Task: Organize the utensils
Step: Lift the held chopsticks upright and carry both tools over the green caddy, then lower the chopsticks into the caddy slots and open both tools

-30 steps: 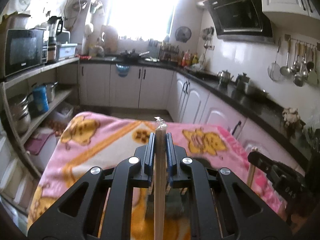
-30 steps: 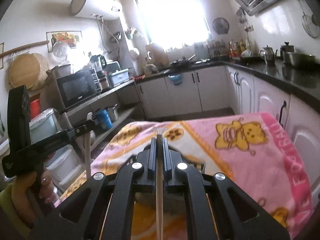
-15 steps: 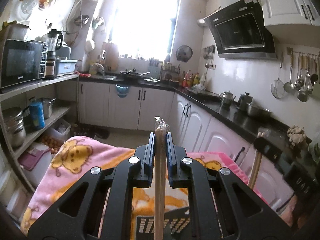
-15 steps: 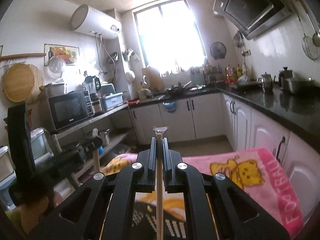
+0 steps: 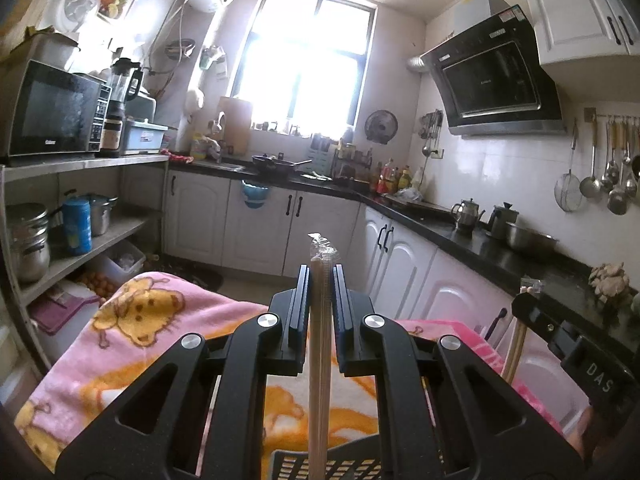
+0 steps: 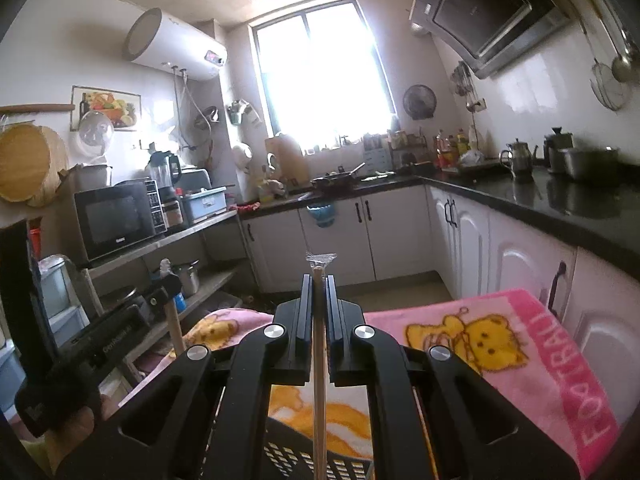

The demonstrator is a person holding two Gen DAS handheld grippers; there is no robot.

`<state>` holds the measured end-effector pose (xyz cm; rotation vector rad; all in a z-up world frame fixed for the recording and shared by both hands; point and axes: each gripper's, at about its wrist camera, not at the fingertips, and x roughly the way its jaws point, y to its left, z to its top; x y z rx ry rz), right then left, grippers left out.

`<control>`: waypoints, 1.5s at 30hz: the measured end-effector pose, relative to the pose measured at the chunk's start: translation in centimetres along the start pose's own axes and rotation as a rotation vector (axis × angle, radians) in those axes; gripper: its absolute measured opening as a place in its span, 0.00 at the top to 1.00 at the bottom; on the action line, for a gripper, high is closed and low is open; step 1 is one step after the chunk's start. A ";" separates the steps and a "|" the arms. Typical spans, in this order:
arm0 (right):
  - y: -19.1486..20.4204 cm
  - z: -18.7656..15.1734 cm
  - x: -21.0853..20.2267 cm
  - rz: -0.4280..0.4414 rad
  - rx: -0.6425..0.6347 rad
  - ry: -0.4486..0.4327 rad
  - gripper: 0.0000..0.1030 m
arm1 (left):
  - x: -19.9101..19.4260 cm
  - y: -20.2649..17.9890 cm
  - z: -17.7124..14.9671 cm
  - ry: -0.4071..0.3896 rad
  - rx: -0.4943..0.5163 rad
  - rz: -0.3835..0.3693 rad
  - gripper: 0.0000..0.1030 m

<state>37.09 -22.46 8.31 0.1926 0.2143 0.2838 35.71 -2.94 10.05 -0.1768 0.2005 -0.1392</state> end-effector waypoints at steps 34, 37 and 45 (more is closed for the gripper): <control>-2.0 -5.7 -4.9 -0.041 0.102 0.100 0.71 | -4.2 2.0 -4.5 0.307 -0.036 -0.043 0.60; -1.9 -5.9 -5.6 -0.052 0.097 0.121 0.68 | -5.0 1.9 -4.5 0.322 -0.040 -0.060 0.53; -0.9 -6.8 -7.6 -0.055 0.080 0.191 0.52 | -7.6 1.8 -5.6 0.363 -0.040 -0.063 0.33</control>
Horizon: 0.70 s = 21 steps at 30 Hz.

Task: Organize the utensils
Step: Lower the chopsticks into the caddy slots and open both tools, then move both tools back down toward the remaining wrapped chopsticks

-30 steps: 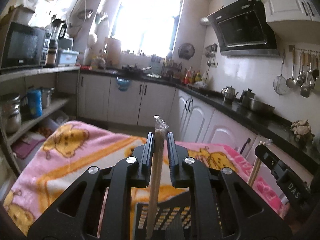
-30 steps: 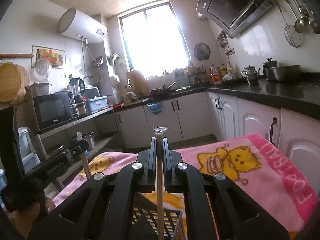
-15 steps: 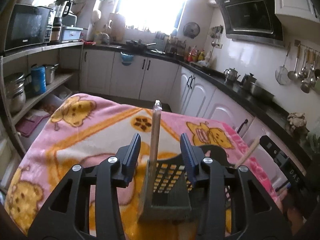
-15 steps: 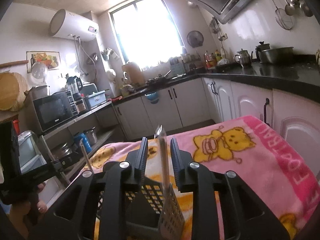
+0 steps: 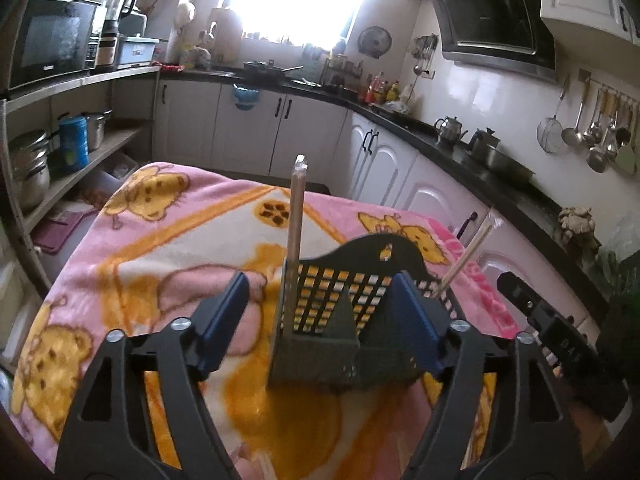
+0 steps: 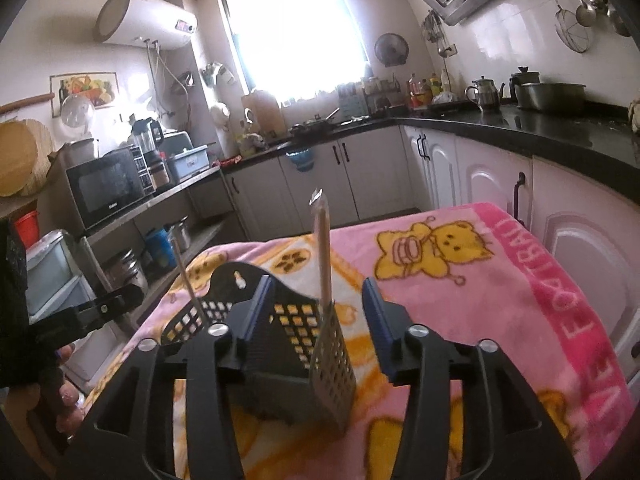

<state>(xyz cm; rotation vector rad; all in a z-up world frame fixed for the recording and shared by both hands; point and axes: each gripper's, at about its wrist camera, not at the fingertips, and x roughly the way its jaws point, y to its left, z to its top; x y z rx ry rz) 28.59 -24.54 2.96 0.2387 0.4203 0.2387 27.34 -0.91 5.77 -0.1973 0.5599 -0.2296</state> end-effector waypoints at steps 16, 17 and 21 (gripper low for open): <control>1.5 -4.5 -4.9 -0.016 -0.029 0.121 0.25 | -3.8 2.0 -5.5 0.054 -0.030 0.048 0.11; 1.5 -4.7 -5.2 -0.017 -0.035 0.126 0.25 | -4.1 2.1 -5.9 0.060 -0.033 0.048 0.11; 1.7 -5.5 -6.6 -0.014 -0.041 0.137 0.25 | -5.2 2.3 -7.4 0.071 -0.043 0.044 0.11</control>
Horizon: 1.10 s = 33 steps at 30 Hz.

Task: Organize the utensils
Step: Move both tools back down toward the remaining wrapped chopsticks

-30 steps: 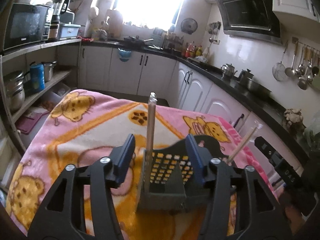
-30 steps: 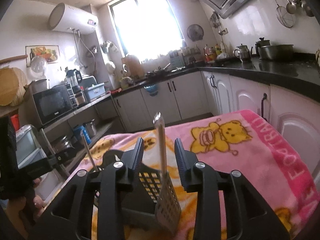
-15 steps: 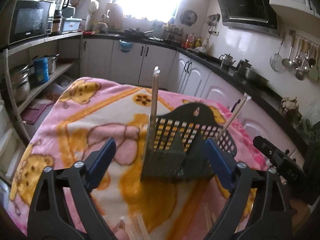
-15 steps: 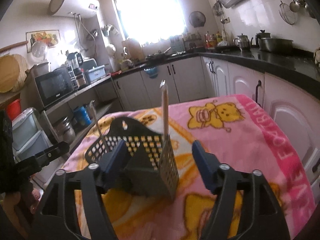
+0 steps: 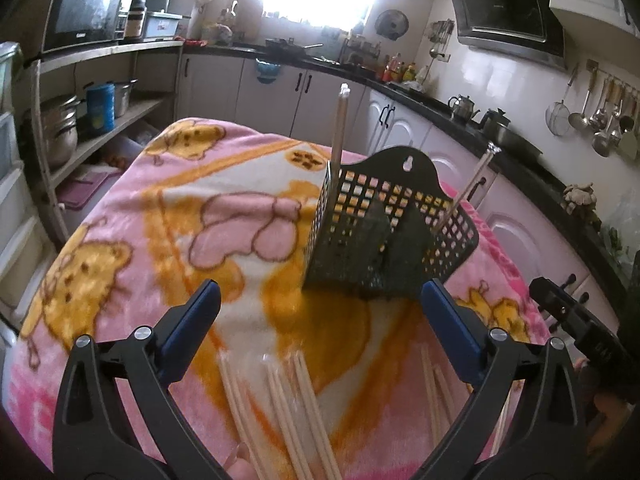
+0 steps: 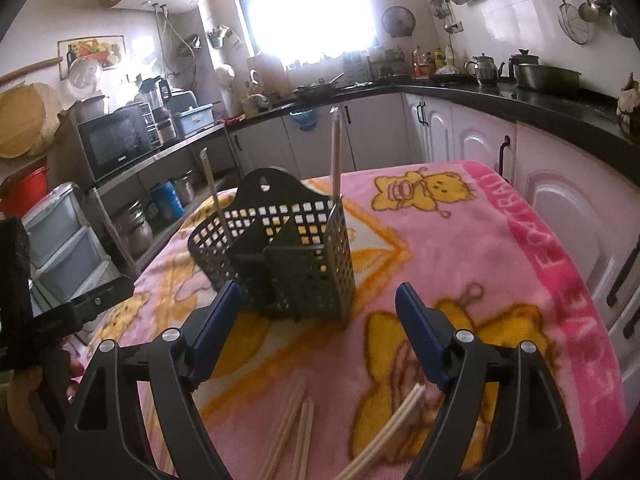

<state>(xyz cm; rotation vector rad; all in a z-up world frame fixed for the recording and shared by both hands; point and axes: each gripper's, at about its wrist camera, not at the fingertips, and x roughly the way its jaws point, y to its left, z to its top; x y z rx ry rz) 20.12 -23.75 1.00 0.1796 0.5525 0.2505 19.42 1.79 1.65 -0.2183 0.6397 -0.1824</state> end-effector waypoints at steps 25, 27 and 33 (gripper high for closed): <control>3.9 -5.7 -1.3 0.061 -0.097 0.148 0.24 | -2.3 4.0 -5.5 0.071 -0.067 0.037 0.11; 4.2 -6.1 -1.1 0.070 -0.100 0.160 0.24 | -2.2 4.2 -5.9 0.079 -0.072 0.022 0.11; 5.1 -7.0 -0.4 0.094 -0.124 0.205 0.24 | -1.7 4.5 -7.2 0.115 -0.087 -0.014 0.11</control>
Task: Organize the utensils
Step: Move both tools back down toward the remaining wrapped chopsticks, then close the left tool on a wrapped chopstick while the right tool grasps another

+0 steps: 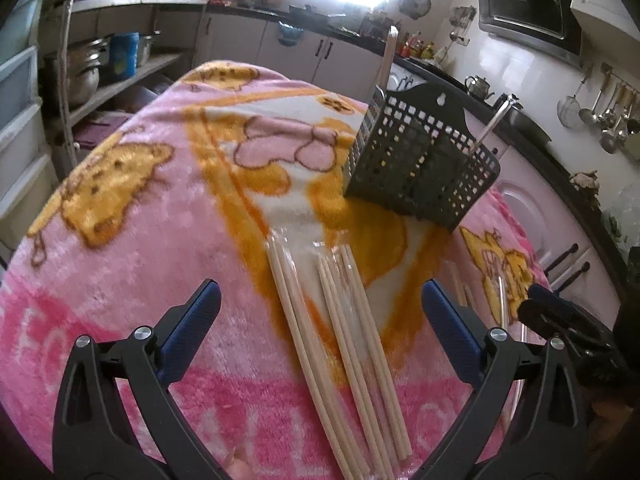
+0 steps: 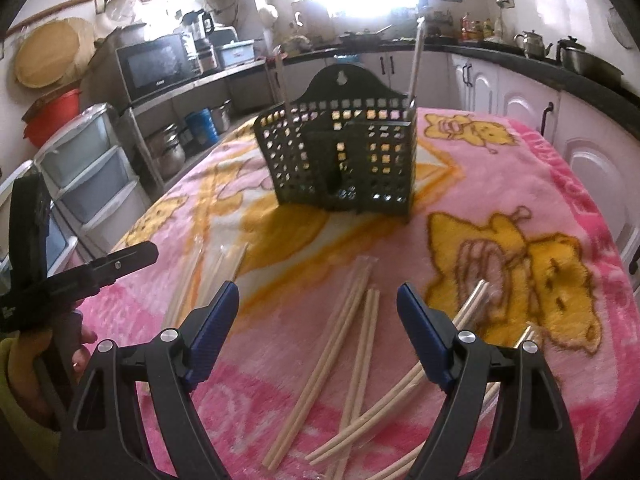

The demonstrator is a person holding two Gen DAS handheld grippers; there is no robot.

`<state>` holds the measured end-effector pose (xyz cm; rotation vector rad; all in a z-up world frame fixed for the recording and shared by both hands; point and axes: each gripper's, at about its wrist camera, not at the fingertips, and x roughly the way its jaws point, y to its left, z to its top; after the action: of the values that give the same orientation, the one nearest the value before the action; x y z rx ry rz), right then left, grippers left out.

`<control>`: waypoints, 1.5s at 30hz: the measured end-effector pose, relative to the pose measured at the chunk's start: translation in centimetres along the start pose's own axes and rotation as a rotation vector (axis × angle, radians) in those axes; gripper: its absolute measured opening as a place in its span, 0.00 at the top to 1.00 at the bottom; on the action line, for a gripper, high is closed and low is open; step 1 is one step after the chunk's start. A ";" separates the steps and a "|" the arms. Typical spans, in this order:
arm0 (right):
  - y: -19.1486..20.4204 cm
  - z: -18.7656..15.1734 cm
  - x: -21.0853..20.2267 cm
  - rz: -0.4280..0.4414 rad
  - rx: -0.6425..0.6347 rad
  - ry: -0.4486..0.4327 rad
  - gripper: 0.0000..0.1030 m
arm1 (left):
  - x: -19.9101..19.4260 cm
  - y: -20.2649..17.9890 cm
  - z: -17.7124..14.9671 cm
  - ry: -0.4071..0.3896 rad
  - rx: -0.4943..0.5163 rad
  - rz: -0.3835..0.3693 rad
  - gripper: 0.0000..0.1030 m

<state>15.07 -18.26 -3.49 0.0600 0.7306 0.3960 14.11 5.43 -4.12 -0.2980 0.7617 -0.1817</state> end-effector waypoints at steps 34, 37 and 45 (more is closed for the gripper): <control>-2.8 3.0 8.8 0.040 0.058 0.268 0.52 | 6.4 4.0 1.8 0.162 -0.143 -0.033 0.86; -3.3 3.2 9.7 0.033 0.069 0.295 0.54 | 6.3 4.6 2.0 0.159 -0.156 -0.045 0.89; -3.7 3.7 11.4 0.027 0.076 0.323 0.71 | 6.0 6.0 2.4 0.163 -0.176 -0.039 0.89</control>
<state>26.46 -17.12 -8.68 0.0781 1.0647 0.4081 20.39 9.98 -8.34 -0.4699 0.9362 -0.1777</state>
